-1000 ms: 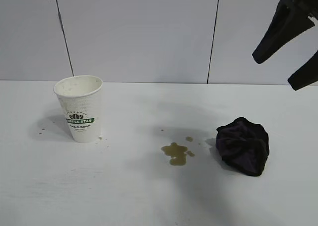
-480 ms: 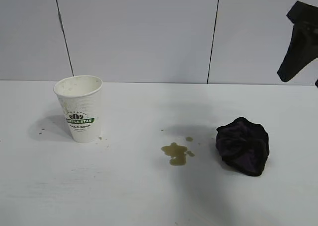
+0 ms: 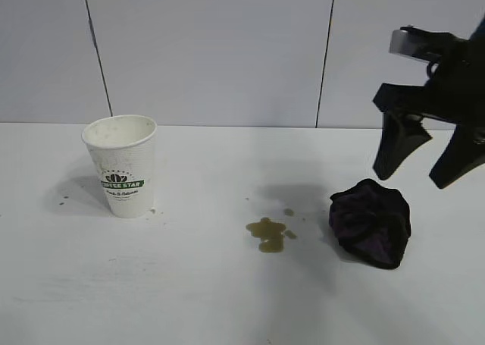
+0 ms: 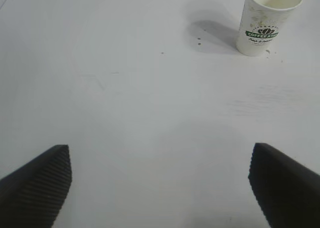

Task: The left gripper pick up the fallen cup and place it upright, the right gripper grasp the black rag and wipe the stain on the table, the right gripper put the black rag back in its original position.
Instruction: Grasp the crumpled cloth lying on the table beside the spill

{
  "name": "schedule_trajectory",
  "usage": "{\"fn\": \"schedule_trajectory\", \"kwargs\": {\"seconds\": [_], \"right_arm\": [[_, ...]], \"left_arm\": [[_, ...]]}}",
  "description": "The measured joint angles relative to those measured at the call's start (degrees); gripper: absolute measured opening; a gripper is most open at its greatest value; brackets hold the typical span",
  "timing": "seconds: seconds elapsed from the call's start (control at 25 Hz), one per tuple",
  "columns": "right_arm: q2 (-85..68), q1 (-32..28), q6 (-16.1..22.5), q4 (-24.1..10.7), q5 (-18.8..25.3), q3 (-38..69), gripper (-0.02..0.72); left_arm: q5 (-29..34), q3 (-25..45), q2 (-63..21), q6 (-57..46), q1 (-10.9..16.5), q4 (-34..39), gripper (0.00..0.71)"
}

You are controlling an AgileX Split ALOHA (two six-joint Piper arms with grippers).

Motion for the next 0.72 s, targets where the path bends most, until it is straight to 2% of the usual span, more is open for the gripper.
{"fn": "schedule_trajectory", "kwargs": {"seconds": [0.16, 0.6, 0.72], "right_arm": [[4.7, 0.4, 1.2, 0.0, -1.0, -2.4, 0.548], [11.5, 0.4, 1.4, -0.1, -5.5, -2.9, 0.548], [12.8, 0.4, 1.4, 0.9, -5.9, -2.9, 0.548]], "left_arm": [[0.0, 0.0, 0.0, 0.0, -0.1, 0.0, 0.694], [0.0, 0.0, 0.0, 0.0, -0.1, 0.0, 0.694], [0.0, 0.0, 0.0, 0.0, -0.1, 0.0, 0.694]]}}
